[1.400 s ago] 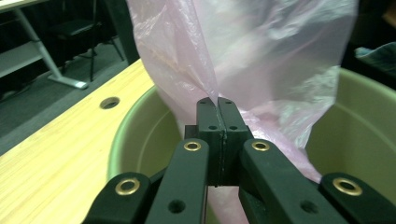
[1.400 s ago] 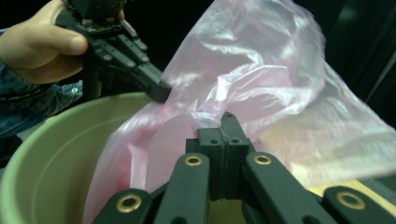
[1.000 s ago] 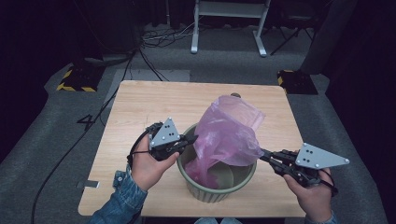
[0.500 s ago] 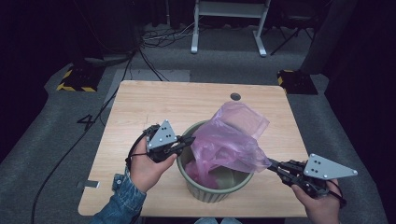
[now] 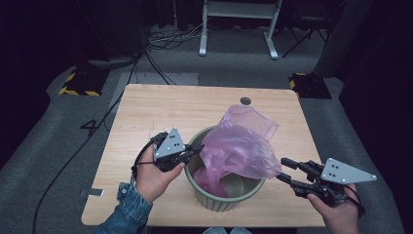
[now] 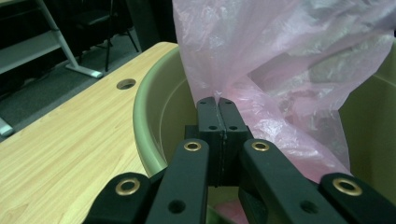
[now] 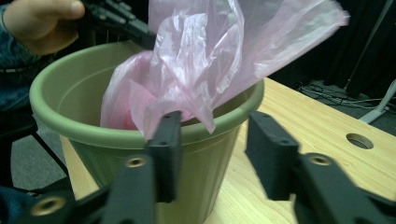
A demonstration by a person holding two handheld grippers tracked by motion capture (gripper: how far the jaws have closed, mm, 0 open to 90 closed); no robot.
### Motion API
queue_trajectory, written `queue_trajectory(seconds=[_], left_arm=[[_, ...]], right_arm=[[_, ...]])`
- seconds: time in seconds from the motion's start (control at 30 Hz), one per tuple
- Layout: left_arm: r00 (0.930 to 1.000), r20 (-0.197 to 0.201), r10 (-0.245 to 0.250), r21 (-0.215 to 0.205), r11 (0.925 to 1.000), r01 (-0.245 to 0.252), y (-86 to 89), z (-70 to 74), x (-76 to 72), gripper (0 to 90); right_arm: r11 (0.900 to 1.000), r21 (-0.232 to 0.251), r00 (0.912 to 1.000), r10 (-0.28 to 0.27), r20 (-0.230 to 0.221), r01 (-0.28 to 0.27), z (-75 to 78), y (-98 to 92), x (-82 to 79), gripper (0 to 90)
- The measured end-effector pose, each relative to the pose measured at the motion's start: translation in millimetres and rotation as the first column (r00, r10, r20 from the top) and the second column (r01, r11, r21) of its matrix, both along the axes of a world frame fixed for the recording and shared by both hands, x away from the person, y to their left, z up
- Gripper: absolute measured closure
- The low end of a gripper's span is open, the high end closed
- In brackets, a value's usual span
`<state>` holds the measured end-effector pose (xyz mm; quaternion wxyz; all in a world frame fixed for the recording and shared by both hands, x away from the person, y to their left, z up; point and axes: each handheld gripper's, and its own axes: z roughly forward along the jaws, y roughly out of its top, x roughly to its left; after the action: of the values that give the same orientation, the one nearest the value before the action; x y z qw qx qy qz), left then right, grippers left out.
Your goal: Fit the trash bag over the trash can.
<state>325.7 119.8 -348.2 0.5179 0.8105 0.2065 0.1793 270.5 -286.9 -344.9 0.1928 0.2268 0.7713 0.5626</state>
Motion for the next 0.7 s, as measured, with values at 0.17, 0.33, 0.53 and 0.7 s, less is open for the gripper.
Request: queue_trajectory(seconds=[0.17, 0.33, 0.53, 0.7], left_arm=[[0.9999, 0.002, -0.013, 0.016, 0.9998, 0.013, -3.2, -1.5, -0.3, 90.0], [0.9994, 0.001, -0.036, 0.029, 0.9989, 0.036, -7.2, -4.1, -2.5, 90.0], [0.9989, 0.002, -0.046, 0.045, 0.9979, 0.046, -7.6, -5.5, -5.5, 90.0], [0.998, 0.0, -0.063, 0.05, 0.9968, 0.063, -8.1, -5.9, -7.8, 90.0]], right_arm=[[1.0, 0.018, 1.0, -0.009, 0.002, 0.009, 12.7, -9.1, 1.0, 44.6], [1.0, 0.0, 0.9999, -0.005, 0.016, 0.005, 34.6, -12.5, 9.7, 41.3], [1.0, -0.006, 0.9995, 0.008, 0.031, -0.008, 50.7, -4.9, 22.7, 40.1], [0.999, -0.011, 0.9985, 0.043, 0.034, -0.043, 56.1, 14.4, 35.7, 37.8]])
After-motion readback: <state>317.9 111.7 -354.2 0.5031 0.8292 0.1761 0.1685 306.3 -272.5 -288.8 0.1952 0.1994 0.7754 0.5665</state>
